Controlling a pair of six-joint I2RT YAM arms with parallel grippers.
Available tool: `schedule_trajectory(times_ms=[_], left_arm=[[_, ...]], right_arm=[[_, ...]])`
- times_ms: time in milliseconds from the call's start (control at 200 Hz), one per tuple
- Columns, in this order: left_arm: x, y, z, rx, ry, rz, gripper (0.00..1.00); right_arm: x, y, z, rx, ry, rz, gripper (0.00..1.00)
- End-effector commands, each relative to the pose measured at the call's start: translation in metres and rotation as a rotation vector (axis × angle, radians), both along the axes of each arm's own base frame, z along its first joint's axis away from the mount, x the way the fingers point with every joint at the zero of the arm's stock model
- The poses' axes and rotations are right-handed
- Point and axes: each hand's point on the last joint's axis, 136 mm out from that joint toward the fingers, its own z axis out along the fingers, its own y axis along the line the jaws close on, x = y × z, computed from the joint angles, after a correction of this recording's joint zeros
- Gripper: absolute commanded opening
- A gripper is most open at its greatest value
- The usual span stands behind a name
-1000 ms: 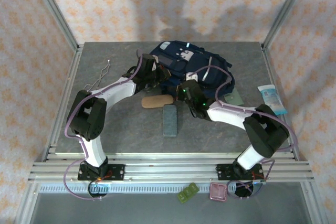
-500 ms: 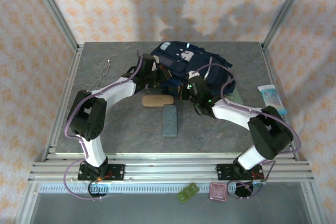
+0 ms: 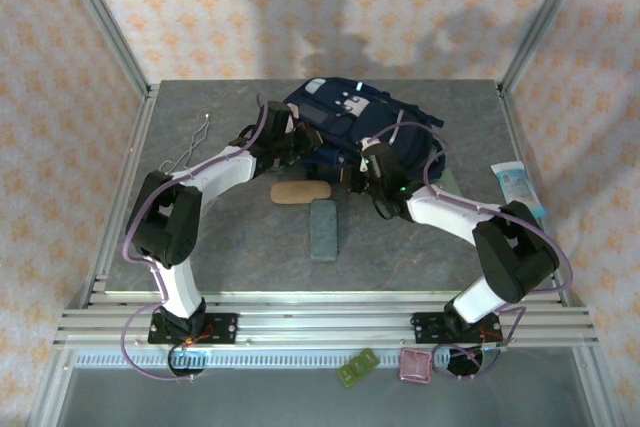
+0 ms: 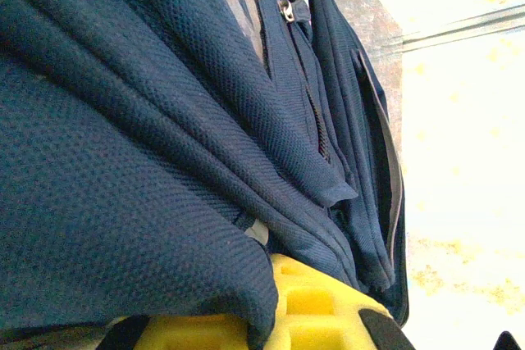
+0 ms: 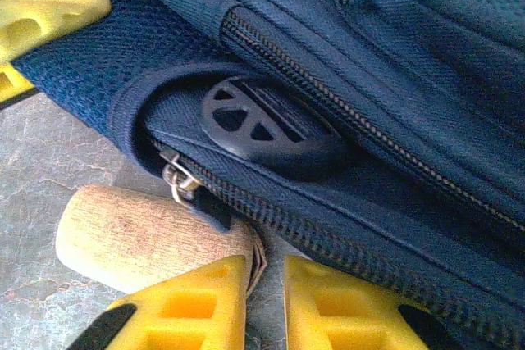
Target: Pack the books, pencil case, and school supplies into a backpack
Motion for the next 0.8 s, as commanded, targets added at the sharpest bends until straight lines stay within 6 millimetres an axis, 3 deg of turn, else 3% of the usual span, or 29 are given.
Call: schedule_trajectory(times_ms=[0, 80, 230, 526, 651, 796], left_arm=[[0.019, -0.009, 0.061, -0.069, -0.181, -0.015, 0.0], [0.019, -0.012, 0.063, -0.075, -0.184, -0.021, 0.0], [0.018, -0.016, 0.064, -0.08, -0.184, -0.032, 0.0], [0.018, -0.02, 0.067, -0.087, -0.183, -0.038, 0.0], [0.018, -0.021, 0.067, -0.092, -0.182, -0.041, 0.0], [0.017, -0.022, 0.07, -0.097, -0.185, -0.043, 0.0]], right_arm=[[0.002, -0.006, -0.009, -0.027, 0.012, -0.015, 0.0], [0.005, -0.001, -0.003, -0.009, 0.005, -0.006, 0.0], [0.009, 0.004, 0.009, 0.026, -0.027, 0.0, 0.19], [0.006, 0.019, 0.031, 0.134, -0.076, 0.051, 0.26], [0.015, 0.017, 0.035, 0.131, -0.091, 0.015, 0.34], [0.027, 0.016, 0.034, 0.116, -0.093, -0.029, 0.35]])
